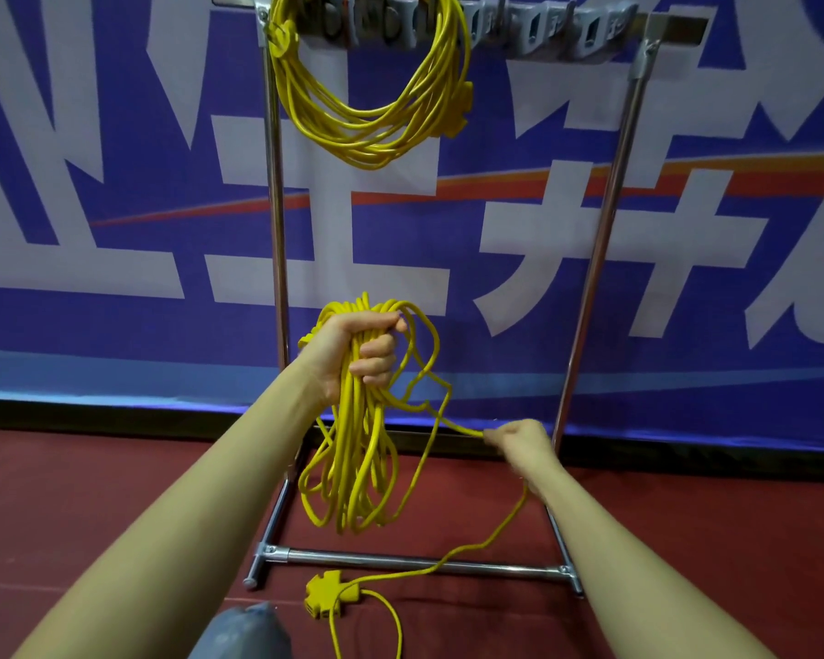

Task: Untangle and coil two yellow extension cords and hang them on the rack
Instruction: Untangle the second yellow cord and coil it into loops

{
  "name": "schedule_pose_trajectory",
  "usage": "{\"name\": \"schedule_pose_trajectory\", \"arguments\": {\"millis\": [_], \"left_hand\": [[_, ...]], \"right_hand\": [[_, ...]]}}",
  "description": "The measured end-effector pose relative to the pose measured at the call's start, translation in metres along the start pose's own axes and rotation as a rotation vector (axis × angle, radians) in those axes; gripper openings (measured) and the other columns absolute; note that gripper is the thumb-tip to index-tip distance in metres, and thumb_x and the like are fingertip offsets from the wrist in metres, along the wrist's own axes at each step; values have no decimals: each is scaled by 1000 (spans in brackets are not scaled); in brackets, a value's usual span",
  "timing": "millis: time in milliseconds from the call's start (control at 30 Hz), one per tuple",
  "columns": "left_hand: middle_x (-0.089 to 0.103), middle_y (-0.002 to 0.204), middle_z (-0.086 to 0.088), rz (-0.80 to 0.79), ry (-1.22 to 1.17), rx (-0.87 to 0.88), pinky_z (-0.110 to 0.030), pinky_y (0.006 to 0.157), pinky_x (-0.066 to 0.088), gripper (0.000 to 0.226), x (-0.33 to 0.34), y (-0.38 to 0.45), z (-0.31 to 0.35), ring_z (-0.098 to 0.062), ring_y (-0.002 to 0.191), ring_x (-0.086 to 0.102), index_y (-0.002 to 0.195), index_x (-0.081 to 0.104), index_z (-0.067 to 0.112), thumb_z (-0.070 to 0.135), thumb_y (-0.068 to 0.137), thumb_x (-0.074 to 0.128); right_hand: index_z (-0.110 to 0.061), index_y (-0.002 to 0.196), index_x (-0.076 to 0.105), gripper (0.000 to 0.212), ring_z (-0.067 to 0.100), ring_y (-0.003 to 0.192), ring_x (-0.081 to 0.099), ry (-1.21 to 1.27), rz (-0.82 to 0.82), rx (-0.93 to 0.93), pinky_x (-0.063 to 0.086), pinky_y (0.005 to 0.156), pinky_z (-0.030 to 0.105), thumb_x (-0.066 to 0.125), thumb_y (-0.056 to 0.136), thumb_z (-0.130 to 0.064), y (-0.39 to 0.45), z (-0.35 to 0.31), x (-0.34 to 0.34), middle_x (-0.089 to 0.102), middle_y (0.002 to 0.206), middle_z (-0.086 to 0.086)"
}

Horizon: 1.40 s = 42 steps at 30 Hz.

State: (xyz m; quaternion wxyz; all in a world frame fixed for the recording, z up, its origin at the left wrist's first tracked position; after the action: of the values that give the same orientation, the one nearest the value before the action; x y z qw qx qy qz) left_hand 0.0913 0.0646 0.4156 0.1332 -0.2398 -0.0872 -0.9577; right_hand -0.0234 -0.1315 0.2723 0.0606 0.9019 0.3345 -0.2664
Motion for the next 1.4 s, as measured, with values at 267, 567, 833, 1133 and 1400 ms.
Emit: {"name": "schedule_pose_trajectory", "arguments": {"millis": [267,567,833,1133,1400], "left_hand": [[41,44,2,227,142,-119,-16,38,31,16,-10,-7,-38,-8,30,32,75,52,7,15,87,46],[72,90,-14,299,155,-110,-28,69,55,17,-15,-5,-81,-22,83,71,85,59,3,-1,93,45],[72,92,-15,136,191,-144,-42,91,49,19,-5,-10,-102,-28,89,71,99,61,3,0,82,56],[52,61,-1,130,-10,-21,-23,46,47,13,2,1,-69,-10,46,50,90,59,5,3,78,53],[53,58,2,228,-129,121,-19,47,47,16,-6,-2,-33,-7,43,50,74,74,8,12,68,59]], "right_hand": [[5,78,53,22,3,30,27,1019,-101,169,17,30,15,41,96,1,0,-42,4,34,59,5],[2,87,48,25,6,28,28,1504,-441,347,20,27,13,29,101,-7,-21,-106,2,36,42,1],[-7,77,39,35,11,27,23,1835,-199,339,22,27,17,12,93,9,-11,-134,-14,30,52,4],[-11,70,53,23,13,56,47,527,52,-145,36,46,17,60,91,-16,-22,-83,-13,55,66,3],[-10,66,54,39,11,75,45,-51,-286,-461,32,94,27,49,97,-33,-43,-74,37,47,67,5]]}}
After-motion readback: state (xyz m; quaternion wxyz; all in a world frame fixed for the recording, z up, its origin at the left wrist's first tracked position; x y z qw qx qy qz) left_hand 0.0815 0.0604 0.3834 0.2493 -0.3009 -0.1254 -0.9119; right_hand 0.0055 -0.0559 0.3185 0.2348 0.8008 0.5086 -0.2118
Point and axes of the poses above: each hand's wrist, its own y-axis towards the middle knuckle, its own x-axis out of the palm, z = x × y, the point moved 5 cm from there along y, towards the middle knuckle
